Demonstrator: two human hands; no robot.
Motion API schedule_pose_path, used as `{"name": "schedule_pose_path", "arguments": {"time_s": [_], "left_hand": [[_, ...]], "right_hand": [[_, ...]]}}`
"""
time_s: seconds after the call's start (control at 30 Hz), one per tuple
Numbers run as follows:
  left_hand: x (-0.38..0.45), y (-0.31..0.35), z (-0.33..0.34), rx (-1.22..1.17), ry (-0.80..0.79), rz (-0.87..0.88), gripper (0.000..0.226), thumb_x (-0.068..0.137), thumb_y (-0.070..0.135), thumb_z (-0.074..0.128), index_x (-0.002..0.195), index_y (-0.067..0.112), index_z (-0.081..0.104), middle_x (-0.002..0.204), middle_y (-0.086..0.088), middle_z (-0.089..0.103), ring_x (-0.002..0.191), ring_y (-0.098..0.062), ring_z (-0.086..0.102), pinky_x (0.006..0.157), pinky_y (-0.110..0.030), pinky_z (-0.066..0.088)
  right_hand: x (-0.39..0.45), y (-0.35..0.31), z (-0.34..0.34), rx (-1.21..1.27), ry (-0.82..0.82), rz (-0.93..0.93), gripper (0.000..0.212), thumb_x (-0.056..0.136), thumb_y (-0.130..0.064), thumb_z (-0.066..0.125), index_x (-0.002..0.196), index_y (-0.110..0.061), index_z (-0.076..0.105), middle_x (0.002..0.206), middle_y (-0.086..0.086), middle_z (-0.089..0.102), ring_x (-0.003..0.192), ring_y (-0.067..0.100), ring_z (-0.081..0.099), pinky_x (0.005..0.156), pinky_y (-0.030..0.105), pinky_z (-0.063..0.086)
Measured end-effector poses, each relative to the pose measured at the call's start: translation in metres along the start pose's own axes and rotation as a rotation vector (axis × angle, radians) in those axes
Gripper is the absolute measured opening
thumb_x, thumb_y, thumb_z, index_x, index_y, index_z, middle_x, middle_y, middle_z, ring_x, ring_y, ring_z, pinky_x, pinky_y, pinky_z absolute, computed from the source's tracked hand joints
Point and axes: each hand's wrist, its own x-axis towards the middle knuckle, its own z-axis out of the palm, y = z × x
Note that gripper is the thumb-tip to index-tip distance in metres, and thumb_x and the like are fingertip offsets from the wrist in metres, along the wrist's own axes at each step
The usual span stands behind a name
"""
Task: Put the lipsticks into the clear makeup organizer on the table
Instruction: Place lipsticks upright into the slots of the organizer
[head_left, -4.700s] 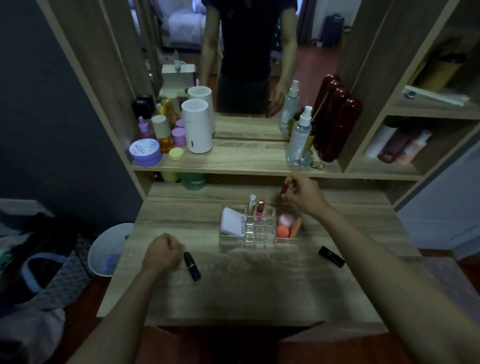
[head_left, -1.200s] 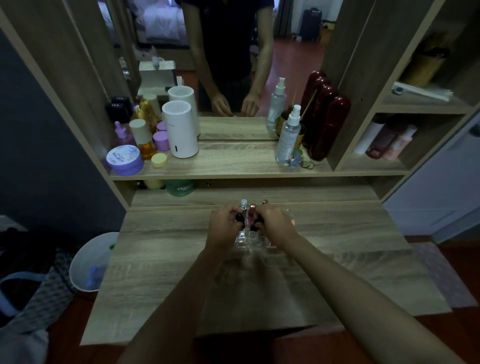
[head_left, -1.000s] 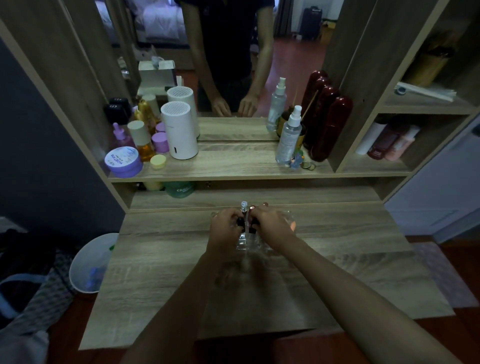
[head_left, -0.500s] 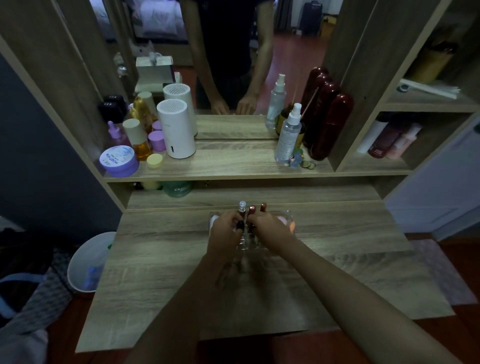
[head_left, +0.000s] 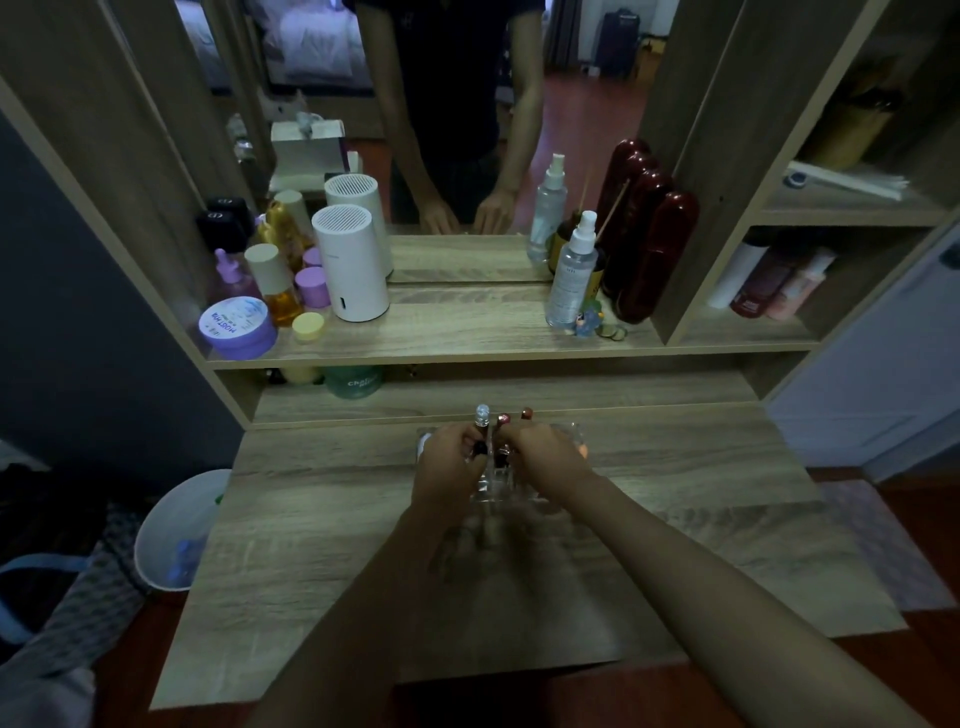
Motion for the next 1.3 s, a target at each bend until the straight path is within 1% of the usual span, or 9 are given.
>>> {"name": "schedule_pose_path", "arguments": {"time_s": [0.17, 0.27, 0.43, 0.5, 0.6, 0.73, 0.83, 1.1, 1.3], "left_hand": [[0.011, 0.003, -0.009, -0.02, 0.0, -0.042, 0.023, 0.07, 0.01, 0.075, 0.087, 0.007, 0.06, 0.092, -0.016, 0.063, 0.084, -0.028, 0.06, 0.076, -0.04, 0.05], [0.019, 0.005, -0.015, -0.034, 0.031, 0.01, 0.029, 0.071, 0.01, 0.075, 0.089, 0.013, 0.053, 0.093, -0.006, 0.052, 0.083, -0.02, 0.055, 0.067, -0.026, 0.048], [0.034, 0.017, -0.021, 0.073, -0.083, 0.162, 0.047, 0.077, 0.012, 0.07, 0.12, 0.011, 0.052, 0.119, -0.008, 0.052, 0.105, -0.018, 0.055, 0.087, -0.031, 0.052], [0.038, 0.023, -0.019, 0.17, -0.136, 0.196, 0.039, 0.079, 0.014, 0.067, 0.117, 0.014, 0.056, 0.117, -0.006, 0.057, 0.103, -0.016, 0.055, 0.088, -0.03, 0.051], [0.043, 0.03, -0.017, 0.335, -0.187, 0.243, 0.024, 0.082, 0.018, 0.064, 0.106, 0.018, 0.063, 0.106, -0.003, 0.066, 0.098, -0.016, 0.059, 0.083, -0.026, 0.045], [0.05, 0.036, -0.013, 0.545, -0.205, 0.314, 0.02, 0.084, 0.026, 0.061, 0.104, 0.024, 0.065, 0.1, 0.001, 0.071, 0.1, -0.017, 0.061, 0.098, -0.035, 0.038], [0.053, 0.036, -0.008, 0.62, -0.203, 0.331, 0.018, 0.086, 0.026, 0.06, 0.103, 0.023, 0.065, 0.098, 0.0, 0.072, 0.1, -0.02, 0.062, 0.102, -0.037, 0.035], [0.053, 0.037, -0.003, 0.594, -0.164, 0.321, 0.013, 0.089, 0.029, 0.056, 0.093, 0.019, 0.064, 0.09, -0.001, 0.071, 0.091, -0.02, 0.062, 0.097, -0.035, 0.035], [0.052, 0.036, -0.003, 0.572, -0.145, 0.306, 0.015, 0.088, 0.029, 0.057, 0.095, 0.019, 0.065, 0.094, -0.003, 0.072, 0.095, -0.021, 0.063, 0.098, -0.035, 0.035]], "right_hand": [[-0.001, 0.003, -0.019, 0.036, 0.045, 0.008, 0.021, 0.088, -0.013, 0.054, 0.107, -0.016, 0.064, 0.105, 0.012, 0.07, 0.096, 0.031, 0.065, 0.082, 0.045, 0.055], [0.001, 0.006, -0.032, 0.03, 0.127, -0.008, 0.013, 0.09, -0.017, 0.055, 0.096, -0.012, 0.065, 0.096, 0.011, 0.07, 0.089, 0.03, 0.065, 0.076, 0.043, 0.054], [0.009, 0.01, -0.042, 0.031, 0.181, -0.016, 0.022, 0.084, -0.015, 0.064, 0.105, -0.013, 0.062, 0.107, 0.009, 0.06, 0.093, 0.027, 0.061, 0.075, 0.039, 0.051], [0.012, 0.011, -0.041, 0.038, 0.15, 0.004, 0.028, 0.083, -0.015, 0.066, 0.11, -0.012, 0.063, 0.11, 0.01, 0.059, 0.096, 0.027, 0.06, 0.077, 0.037, 0.05], [0.015, 0.011, -0.037, 0.078, 0.106, 0.039, 0.021, 0.082, -0.009, 0.065, 0.103, -0.011, 0.067, 0.106, 0.012, 0.065, 0.098, 0.028, 0.062, 0.082, 0.038, 0.051], [0.017, 0.011, -0.034, 0.103, 0.083, 0.073, 0.02, 0.082, 0.0, 0.057, 0.095, -0.007, 0.071, 0.101, 0.014, 0.071, 0.094, 0.029, 0.065, 0.082, 0.041, 0.054], [0.019, 0.011, -0.035, 0.102, 0.101, 0.066, 0.021, 0.084, 0.0, 0.054, 0.094, -0.007, 0.071, 0.101, 0.015, 0.07, 0.095, 0.029, 0.064, 0.083, 0.042, 0.053], [0.021, 0.014, -0.035, 0.067, 0.095, 0.029, 0.019, 0.085, -0.001, 0.055, 0.096, -0.007, 0.069, 0.103, 0.016, 0.067, 0.098, 0.031, 0.062, 0.085, 0.045, 0.052], [0.022, 0.016, -0.036, 0.07, 0.079, 0.014, 0.018, 0.082, -0.003, 0.058, 0.096, -0.009, 0.067, 0.103, 0.015, 0.067, 0.098, 0.031, 0.061, 0.083, 0.044, 0.052]]}}
